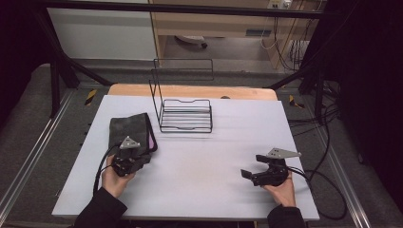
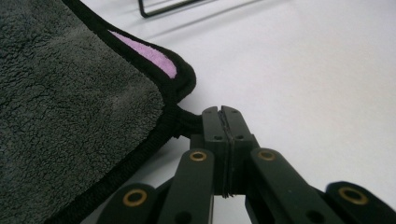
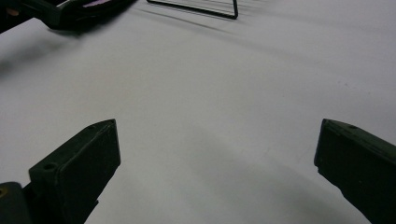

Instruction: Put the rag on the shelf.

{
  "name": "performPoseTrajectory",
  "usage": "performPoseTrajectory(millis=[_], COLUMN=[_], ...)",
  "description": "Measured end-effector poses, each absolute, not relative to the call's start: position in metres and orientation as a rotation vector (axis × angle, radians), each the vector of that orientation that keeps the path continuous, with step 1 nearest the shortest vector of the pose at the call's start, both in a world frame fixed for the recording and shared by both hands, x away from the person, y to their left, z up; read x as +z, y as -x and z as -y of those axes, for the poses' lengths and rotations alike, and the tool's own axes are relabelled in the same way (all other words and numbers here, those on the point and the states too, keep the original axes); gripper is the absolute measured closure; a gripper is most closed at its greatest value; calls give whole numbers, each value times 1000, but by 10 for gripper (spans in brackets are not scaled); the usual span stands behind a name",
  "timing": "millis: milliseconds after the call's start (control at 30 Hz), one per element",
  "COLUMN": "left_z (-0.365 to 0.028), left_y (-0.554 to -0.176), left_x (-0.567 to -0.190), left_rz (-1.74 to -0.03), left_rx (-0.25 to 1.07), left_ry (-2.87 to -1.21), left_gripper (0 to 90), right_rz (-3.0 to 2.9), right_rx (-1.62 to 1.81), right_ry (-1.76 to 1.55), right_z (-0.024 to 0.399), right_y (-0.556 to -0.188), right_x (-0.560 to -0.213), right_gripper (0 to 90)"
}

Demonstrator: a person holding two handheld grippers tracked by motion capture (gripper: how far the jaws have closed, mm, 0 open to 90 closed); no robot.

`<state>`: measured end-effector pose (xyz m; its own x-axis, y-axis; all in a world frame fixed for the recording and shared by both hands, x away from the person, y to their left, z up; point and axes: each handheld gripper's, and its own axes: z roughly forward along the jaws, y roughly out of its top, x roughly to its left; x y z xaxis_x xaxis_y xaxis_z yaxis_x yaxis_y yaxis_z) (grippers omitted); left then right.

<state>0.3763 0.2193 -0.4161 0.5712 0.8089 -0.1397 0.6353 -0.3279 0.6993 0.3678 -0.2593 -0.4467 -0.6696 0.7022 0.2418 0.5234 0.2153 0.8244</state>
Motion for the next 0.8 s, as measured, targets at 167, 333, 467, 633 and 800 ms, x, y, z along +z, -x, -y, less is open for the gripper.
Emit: performPoseTrajectory(millis=[167,333,467,633,800], left_z=[-210,-200,-190,-178,-173], left_y=[-363,-353,-349,-342,-343], left_x=[-415,-416,-416,-416,-424], left_rz=[-1115,-1082,-1063,-1015,-1002], left_rx=[281,236,204,170,163], left_ry=[-2101,-2105,-2102,-2113,-2138], left_gripper=[898,897,897,896,864], right_rz=[-2304,-2303,-2304,-2303,-2296], right_rx=[1440,1441,1440,1442,1457], right_ry=[-1174,-1174,-1177,-1176,-1180], right_z=[259,259,259,259,258], right_y=[-368,-368,-368,-368,-367], right_x=[-447,-447,-448,-447,-446], right_gripper=[10,11,11,13,18])
